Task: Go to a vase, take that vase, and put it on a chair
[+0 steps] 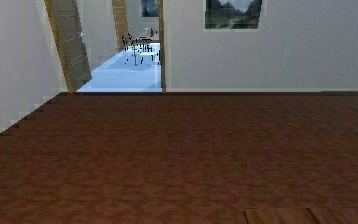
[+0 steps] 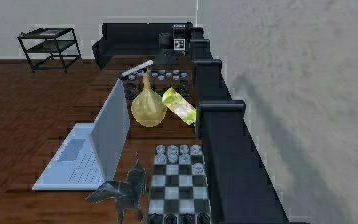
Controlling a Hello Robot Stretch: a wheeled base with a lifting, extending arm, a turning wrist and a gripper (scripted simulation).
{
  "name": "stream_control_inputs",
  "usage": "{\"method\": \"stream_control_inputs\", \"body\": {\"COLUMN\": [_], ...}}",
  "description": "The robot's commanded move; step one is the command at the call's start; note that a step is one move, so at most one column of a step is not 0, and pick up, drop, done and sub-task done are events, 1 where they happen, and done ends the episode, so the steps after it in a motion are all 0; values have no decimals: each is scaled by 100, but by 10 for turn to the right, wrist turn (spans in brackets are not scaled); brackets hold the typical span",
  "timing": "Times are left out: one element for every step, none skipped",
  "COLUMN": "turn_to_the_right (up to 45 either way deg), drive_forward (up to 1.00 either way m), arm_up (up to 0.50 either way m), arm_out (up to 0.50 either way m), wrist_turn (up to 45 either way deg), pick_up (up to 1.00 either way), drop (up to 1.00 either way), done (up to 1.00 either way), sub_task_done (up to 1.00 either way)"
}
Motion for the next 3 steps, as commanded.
{"method": "stream_control_inputs", "body": {"turn_to_the_right": [0, 0, 0], "drive_forward": [0, 0, 0], "arm_up": [0, -24, 0], "arm_out": [0, 0, 0], "wrist_turn": [180, 0, 0], "pick_up": [0, 0, 100], "drop": [0, 0, 0], "done": [0, 0, 0], "sub_task_done": [0, 0, 0]}}
